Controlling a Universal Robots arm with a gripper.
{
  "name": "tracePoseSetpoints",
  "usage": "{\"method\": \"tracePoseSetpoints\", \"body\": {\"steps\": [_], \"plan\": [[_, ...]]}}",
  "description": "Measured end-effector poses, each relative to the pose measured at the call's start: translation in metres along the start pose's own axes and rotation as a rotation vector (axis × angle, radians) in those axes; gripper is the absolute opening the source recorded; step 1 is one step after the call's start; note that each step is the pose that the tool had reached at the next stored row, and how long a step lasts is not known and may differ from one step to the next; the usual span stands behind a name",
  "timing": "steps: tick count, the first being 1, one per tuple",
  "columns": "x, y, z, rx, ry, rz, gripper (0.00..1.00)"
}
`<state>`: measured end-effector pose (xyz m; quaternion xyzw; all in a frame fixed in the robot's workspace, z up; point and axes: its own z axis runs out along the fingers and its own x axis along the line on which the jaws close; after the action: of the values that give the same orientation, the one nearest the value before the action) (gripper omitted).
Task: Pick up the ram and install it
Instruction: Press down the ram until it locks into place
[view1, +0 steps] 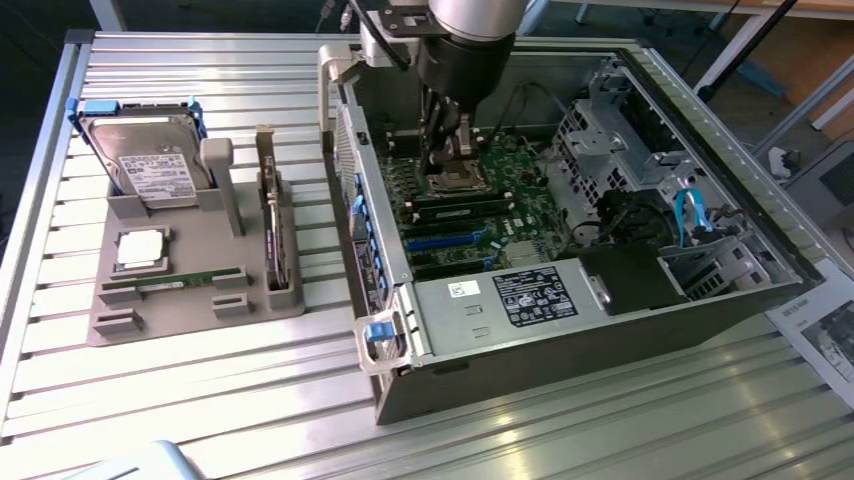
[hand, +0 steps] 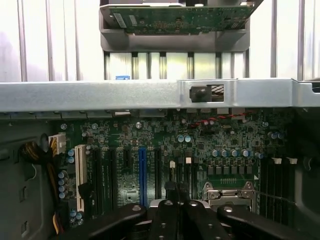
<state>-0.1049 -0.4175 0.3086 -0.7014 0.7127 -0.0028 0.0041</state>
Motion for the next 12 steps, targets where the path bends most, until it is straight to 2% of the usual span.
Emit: {"method": "tracePoseSetpoints", "body": {"steps": [5, 7, 12], "plan": [[0.0, -0.0003, -0.0029, 0.0, 0.0, 0.0, 0.1], [0.0, -0.0067, -0.0029, -0.0007, 0.0, 0.0, 0.1], [0.0, -0.0291, -0.0027, -0.0042, 0.0, 0.0, 0.1]]}}
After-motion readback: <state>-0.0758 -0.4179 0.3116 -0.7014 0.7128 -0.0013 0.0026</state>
